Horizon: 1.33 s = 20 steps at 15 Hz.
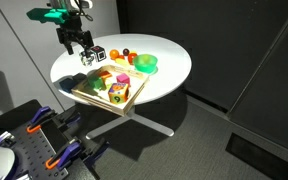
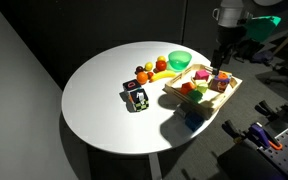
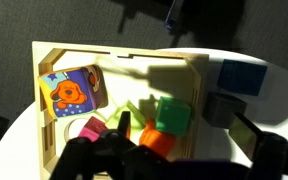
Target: Put the grey block in the wooden crate on the right
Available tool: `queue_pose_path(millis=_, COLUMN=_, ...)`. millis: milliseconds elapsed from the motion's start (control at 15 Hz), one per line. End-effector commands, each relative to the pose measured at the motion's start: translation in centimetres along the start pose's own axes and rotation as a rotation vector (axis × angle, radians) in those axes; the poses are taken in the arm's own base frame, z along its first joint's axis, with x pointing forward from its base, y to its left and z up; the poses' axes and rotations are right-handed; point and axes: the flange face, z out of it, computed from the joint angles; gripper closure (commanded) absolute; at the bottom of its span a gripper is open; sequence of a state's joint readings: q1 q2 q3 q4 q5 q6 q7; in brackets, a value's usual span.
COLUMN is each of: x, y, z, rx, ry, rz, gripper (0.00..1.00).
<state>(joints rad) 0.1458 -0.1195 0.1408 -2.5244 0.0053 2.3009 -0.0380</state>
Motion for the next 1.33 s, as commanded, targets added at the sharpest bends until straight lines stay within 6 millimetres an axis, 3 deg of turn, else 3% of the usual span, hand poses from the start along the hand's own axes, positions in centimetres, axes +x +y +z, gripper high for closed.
queue_pose_path(millis=0, x=0.4, y=-1.8, z=1.5, rx=0.001, ry=-0.007, rz=-0.009, gripper=0.0)
queue_pose_path(millis=667, x=2.6, y=-8.6, z=6.9, rx=-0.01, ry=-0.021, rz=-0.014, gripper=0.0)
queue_pose_path(millis=1267, x=5.8, y=-11.3, z=9.9, rx=-0.025, ry=0.042, rz=-0.024, gripper=0.0)
